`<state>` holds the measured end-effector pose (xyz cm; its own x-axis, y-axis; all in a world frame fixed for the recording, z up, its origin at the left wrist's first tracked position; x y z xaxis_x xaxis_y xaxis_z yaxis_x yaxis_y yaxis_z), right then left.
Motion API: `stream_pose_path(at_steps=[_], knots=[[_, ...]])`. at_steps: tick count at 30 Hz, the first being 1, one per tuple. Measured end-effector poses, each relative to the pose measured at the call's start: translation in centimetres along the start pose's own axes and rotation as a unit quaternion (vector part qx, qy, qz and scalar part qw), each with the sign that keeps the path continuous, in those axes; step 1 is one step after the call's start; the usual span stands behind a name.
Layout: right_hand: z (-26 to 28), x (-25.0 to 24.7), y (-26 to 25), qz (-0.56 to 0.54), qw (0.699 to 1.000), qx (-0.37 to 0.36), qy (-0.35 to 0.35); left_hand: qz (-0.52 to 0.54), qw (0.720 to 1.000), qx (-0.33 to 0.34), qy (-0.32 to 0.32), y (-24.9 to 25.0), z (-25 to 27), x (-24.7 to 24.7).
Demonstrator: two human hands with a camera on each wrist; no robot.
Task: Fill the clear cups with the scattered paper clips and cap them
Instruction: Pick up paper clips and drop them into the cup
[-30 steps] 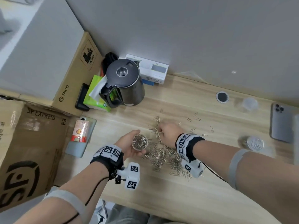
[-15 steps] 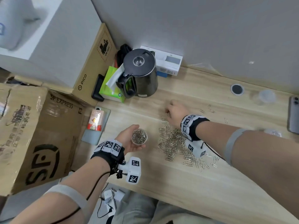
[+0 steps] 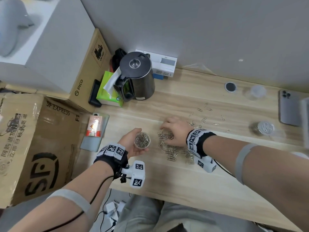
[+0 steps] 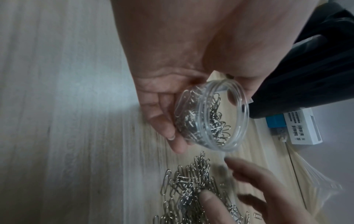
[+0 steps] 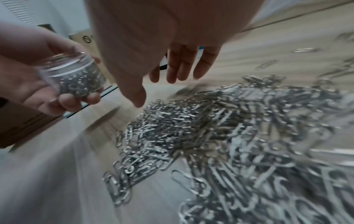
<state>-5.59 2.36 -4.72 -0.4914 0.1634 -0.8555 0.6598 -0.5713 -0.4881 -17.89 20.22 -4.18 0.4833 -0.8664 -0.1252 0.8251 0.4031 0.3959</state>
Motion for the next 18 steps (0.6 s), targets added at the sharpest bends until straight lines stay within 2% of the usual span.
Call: stream_pose_path(at_steps=[3, 7, 12, 15, 18], knots=[[-0.2, 1.6, -2.7, 0.033, 0.996, -0.071, -0.042, -0.002, 1.000, -0.001, 0.007, -0.2, 0.0, 0.0], [0.6, 3.3, -3.9, 0.074, 0.991, -0.089, -0.064, -0.019, 1.000, 0.000, 0.013, -0.3, -0.1, 0.4], [2.8, 1.9, -1.2, 0.100, 0.991, -0.058, -0.060, -0.058, 0.998, 0.010, 0.016, 0.1, -0.1, 2.3], [4.2, 0.2, 0.7, 0.078, 0.996, -0.033, -0.022, -0.076, 0.997, 0.016, 0.013, 0.6, 0.0, 3.6], [5.6, -1.8, 3.0, 0.060, 0.996, 0.059, 0.010, -0.083, 0.996, 0.022, 0.013, 1.2, 0.3, 5.0]])
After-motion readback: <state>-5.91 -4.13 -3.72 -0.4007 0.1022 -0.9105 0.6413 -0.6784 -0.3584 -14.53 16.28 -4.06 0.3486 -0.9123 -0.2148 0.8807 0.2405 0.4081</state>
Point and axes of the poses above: each hand's wrist, its own z-axis away from the middle knuckle, its own x-axis out of the palm, y = z × x, the point moved 3 cm from there along -z, towards the middle knuckle, and after that the axes turned 10 degrees about y, right-handed, at the moved point
